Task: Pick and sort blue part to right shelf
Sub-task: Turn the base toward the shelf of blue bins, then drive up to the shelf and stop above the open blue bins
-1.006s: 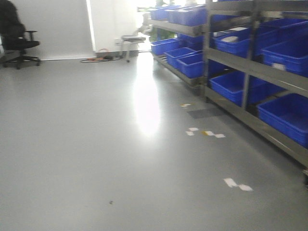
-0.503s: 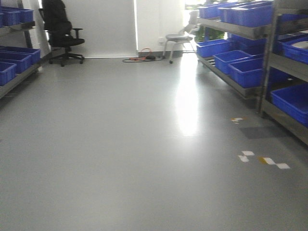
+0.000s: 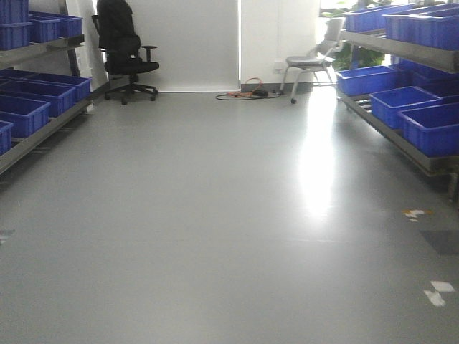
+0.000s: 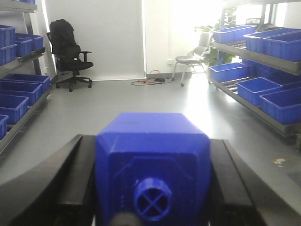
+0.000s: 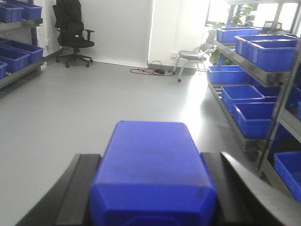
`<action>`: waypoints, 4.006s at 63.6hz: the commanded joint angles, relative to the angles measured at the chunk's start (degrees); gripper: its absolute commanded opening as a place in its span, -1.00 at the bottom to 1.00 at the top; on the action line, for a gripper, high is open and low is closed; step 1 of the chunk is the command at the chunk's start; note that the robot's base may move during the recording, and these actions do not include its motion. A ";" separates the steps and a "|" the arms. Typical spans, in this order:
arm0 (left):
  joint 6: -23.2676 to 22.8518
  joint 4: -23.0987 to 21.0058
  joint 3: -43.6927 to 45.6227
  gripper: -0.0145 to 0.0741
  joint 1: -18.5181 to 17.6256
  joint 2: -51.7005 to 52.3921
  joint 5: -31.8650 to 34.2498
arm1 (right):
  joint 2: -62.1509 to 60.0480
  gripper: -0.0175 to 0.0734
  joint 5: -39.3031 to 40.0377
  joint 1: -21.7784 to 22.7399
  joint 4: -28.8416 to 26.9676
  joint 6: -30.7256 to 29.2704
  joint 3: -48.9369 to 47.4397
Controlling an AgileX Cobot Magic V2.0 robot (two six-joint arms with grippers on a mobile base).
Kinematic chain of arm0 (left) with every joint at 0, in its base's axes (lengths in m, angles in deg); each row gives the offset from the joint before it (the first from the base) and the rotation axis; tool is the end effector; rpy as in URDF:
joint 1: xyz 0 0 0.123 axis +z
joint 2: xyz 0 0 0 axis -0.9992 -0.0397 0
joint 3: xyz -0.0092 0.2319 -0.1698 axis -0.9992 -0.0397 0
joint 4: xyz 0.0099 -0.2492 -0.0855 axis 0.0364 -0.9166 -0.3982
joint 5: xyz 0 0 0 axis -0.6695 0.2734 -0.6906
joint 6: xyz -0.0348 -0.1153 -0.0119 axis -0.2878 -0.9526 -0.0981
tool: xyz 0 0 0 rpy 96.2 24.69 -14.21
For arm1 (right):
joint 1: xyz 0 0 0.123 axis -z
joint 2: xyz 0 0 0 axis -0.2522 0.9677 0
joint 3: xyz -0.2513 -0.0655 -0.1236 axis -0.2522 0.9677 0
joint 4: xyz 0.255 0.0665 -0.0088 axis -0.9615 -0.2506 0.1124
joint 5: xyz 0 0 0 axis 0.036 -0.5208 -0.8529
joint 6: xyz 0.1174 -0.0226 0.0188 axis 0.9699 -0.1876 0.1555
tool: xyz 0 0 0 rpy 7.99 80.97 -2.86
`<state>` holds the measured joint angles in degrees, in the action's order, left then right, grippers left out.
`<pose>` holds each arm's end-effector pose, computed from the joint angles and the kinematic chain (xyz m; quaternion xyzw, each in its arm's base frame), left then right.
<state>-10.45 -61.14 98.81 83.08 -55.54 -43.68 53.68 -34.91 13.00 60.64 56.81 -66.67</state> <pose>0.0886 -0.0152 0.3314 0.0463 0.6924 -0.0579 0.7177 0.1263 0.0033 0.3125 -0.0280 0.6979 -0.0103 0.7156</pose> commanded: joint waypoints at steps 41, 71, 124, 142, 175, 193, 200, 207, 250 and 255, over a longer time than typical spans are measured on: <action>-0.58 -0.55 1.68 0.25 0.04 -0.82 5.33 | 0.34 0.26 5.14 0.39 0.53 -0.29 -1.81; -0.58 -0.55 1.68 0.25 0.04 -0.82 5.33 | 0.34 0.26 5.14 0.39 0.53 -0.29 -1.81; -0.58 -0.55 1.68 0.25 0.04 -0.82 5.33 | 0.34 0.26 5.14 0.39 0.53 -0.29 -1.81; -0.58 -0.55 1.68 0.25 0.04 -0.82 5.33 | 0.34 0.26 5.14 0.39 0.53 -0.29 -1.81; -0.58 -0.55 1.68 0.25 0.04 -0.82 5.33 | 0.34 0.26 5.14 0.39 0.53 -0.29 -1.81; -0.58 -0.55 1.68 0.25 0.04 -0.82 5.33 | 0.34 0.26 5.14 0.39 0.53 -0.29 -1.81; -0.58 -0.55 1.68 0.25 0.04 -0.82 5.33 | 0.34 0.26 5.14 0.39 0.53 -0.29 -1.81; -0.58 -0.55 1.68 0.25 0.04 -0.82 5.33 | 0.34 0.26 5.14 0.39 0.53 -0.29 -1.81; -0.58 -0.55 1.68 0.25 0.04 -0.82 5.33 | 0.34 0.26 5.14 0.39 0.53 -0.29 -1.81; -0.58 -0.55 1.68 0.25 0.04 -0.82 5.33 | 0.34 0.26 5.14 0.39 0.53 -0.29 -1.81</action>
<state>-10.45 -61.14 98.81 83.08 -55.54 -43.68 53.68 -34.91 13.00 60.64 56.81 -66.67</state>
